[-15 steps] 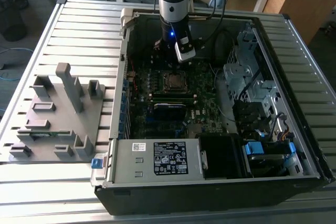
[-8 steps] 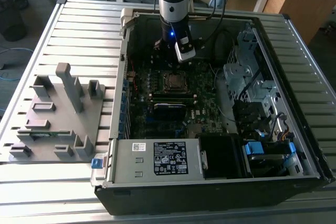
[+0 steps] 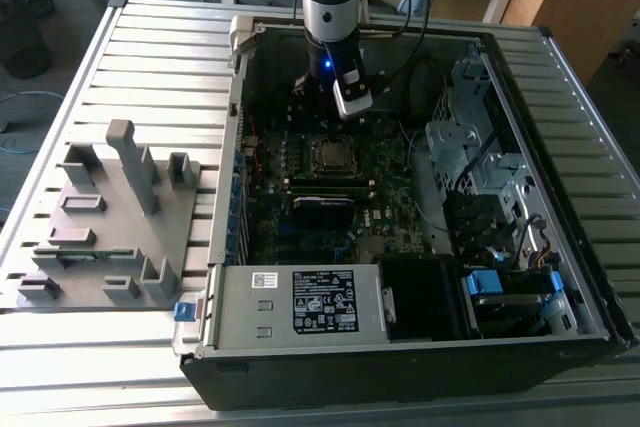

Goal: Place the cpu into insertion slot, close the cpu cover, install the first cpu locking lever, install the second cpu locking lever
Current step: 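Install the first cpu locking lever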

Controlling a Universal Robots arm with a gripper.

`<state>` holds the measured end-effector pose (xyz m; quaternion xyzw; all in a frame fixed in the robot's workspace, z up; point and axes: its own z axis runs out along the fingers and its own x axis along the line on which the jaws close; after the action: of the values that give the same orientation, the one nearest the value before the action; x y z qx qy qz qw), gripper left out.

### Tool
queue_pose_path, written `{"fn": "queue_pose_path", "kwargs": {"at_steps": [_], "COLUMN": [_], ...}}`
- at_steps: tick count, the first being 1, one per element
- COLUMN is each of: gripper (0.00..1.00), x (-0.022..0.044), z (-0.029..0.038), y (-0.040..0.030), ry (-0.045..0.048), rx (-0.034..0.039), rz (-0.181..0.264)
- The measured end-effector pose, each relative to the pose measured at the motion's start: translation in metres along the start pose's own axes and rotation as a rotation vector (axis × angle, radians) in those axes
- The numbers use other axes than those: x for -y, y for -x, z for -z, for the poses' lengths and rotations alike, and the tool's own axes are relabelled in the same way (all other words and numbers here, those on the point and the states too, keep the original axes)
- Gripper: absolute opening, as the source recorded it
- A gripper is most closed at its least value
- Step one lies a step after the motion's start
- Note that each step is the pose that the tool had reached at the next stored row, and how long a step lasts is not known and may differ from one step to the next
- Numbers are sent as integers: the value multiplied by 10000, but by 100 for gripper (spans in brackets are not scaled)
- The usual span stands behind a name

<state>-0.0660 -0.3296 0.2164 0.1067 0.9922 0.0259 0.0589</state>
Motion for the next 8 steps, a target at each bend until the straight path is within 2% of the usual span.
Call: {"fn": "queue_pose_path", "kwargs": {"at_steps": [1, 2, 3, 8], "gripper": [10, 10, 10, 10], "x": [0, 0, 0, 0], "z": [0, -2, -2, -1], "y": [0, 0, 0, 1], "ry": [-15, -40, -53, -53], "rx": [-63, -178, -227, -235], "rz": [-2, -7, -9, -9]}}
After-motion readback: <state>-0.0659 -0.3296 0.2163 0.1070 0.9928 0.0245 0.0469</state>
